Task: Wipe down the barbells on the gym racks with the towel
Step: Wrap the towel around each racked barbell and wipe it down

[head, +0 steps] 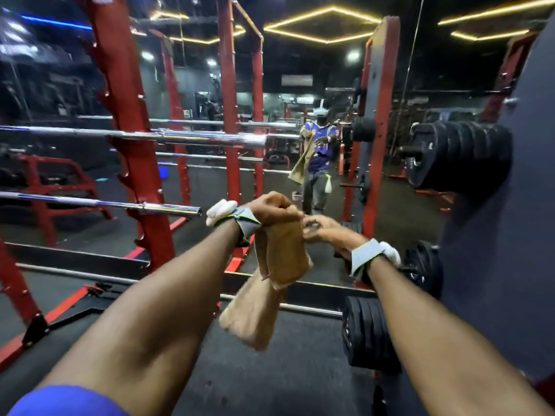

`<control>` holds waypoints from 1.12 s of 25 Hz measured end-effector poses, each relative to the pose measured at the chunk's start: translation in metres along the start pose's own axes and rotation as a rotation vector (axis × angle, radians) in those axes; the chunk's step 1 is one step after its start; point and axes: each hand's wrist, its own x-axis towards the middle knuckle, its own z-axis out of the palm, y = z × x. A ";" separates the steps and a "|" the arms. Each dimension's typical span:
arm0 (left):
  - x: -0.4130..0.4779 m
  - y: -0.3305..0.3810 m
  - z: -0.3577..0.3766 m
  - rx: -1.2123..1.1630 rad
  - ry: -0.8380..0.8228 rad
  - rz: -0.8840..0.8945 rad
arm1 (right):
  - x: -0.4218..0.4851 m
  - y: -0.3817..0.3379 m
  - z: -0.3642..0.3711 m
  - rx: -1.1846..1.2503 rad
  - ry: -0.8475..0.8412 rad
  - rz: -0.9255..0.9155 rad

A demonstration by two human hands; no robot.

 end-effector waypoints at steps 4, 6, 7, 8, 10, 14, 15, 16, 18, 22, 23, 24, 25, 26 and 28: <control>0.029 -0.011 -0.020 0.062 -0.249 0.003 | 0.035 -0.028 -0.008 0.273 -0.247 -0.136; 0.043 -0.020 -0.030 0.207 -0.292 -0.035 | 0.056 -0.024 -0.010 0.297 -0.341 -0.131; 0.049 -0.022 -0.036 0.285 -0.290 -0.055 | 0.066 -0.019 -0.009 0.266 -0.349 -0.122; 0.054 -0.022 -0.043 0.353 -0.293 -0.056 | 0.079 -0.012 -0.006 0.207 -0.353 -0.121; 0.066 -0.024 -0.058 0.434 -0.287 -0.004 | 0.097 0.003 0.001 0.067 -0.444 -0.125; 0.082 -0.047 -0.079 0.492 -0.041 0.065 | 0.118 0.027 0.011 -0.175 -0.484 0.078; 0.087 -0.058 -0.083 0.511 0.025 0.070 | 0.122 0.028 0.012 -0.223 -0.465 0.133; 0.095 -0.068 -0.087 0.530 0.056 0.082 | 0.126 0.031 0.011 -0.242 -0.438 0.177; 0.118 -0.088 -0.094 0.556 0.087 0.113 | 0.135 0.030 0.008 -0.171 -0.405 0.159; 0.164 -0.137 -0.100 0.513 0.226 0.073 | 0.151 0.017 0.001 0.301 -0.184 0.073; 0.171 -0.145 -0.096 0.470 0.221 0.072 | 0.155 0.012 -0.002 0.441 -0.091 0.058; 0.177 -0.152 -0.094 0.400 0.190 0.076 | 0.160 0.007 -0.005 0.563 -0.011 0.032; 0.184 -0.162 -0.092 0.306 0.145 0.078 | 0.165 0.001 -0.007 0.673 0.060 0.011; 0.192 -0.174 -0.092 0.221 0.090 0.067 | 0.173 -0.005 -0.008 0.785 0.154 0.002; 0.197 -0.194 -0.085 0.090 -0.047 0.001 | 0.182 -0.017 -0.008 0.983 0.306 0.046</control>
